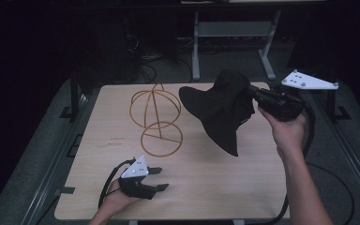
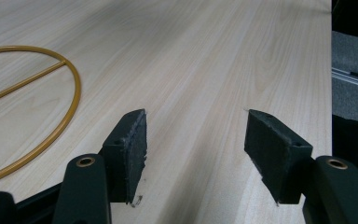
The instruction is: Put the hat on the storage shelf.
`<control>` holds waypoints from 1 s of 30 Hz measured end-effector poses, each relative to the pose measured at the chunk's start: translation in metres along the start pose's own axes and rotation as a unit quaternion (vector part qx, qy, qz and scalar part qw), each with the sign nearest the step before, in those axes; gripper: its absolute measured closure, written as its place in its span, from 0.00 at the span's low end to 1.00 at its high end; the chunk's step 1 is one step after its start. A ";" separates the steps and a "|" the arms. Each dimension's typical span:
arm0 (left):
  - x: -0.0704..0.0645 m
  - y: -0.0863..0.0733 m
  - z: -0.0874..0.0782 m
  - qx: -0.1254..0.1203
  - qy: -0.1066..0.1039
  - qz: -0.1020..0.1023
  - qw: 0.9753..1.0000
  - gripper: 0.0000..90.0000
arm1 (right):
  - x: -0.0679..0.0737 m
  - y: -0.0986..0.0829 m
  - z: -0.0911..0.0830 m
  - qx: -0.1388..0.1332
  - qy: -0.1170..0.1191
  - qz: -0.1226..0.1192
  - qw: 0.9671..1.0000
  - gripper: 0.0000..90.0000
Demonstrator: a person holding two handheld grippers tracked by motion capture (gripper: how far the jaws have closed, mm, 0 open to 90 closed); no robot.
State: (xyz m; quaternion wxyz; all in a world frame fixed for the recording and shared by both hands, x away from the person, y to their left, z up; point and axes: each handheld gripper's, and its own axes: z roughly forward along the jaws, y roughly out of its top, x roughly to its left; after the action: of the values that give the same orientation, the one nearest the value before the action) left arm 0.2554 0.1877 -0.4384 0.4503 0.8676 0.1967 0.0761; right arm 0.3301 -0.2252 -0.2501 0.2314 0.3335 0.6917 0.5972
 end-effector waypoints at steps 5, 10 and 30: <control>-0.001 0.000 0.000 0.001 -0.002 -0.001 1.000 0.42 | 0.003 0.009 0.013 0.000 0.004 0.001 1.000 1.00; 0.001 -0.001 -0.001 -0.002 0.000 -0.006 1.000 0.42 | 0.006 0.018 0.024 0.000 0.008 0.001 1.000 1.00; 0.005 -0.003 -0.006 0.001 0.002 -0.003 1.000 0.41 | 0.030 0.050 0.083 0.002 0.028 0.004 1.000 1.00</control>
State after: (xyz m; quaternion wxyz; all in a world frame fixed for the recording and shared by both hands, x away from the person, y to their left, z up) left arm 0.2578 0.1954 -0.4376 0.4491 0.8673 0.2007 0.0760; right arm 0.3792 -0.1442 -0.2138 0.2091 0.3203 0.6977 0.6057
